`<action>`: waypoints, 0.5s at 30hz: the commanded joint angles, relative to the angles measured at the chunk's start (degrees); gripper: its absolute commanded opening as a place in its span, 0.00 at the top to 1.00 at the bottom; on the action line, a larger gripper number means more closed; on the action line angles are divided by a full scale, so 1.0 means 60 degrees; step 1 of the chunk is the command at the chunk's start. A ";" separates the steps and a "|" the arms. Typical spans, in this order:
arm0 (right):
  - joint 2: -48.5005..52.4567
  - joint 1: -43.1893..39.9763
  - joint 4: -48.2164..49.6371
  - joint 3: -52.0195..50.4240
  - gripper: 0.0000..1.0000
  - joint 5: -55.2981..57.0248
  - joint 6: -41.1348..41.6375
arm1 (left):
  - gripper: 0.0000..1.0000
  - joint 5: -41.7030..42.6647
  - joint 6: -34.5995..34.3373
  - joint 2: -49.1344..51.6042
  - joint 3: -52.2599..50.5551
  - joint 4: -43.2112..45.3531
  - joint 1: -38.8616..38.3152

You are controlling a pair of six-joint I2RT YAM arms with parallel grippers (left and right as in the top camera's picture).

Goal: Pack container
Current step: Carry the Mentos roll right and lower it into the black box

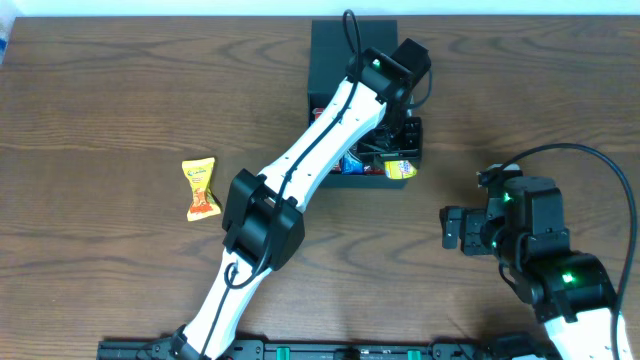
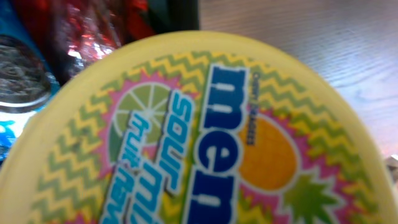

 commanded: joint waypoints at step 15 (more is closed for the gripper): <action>0.0004 -0.0091 0.0018 0.0040 0.01 -0.0036 -0.0135 | 0.95 -0.1300 -0.0138 0.0725 0.0237 -0.0382 0.0047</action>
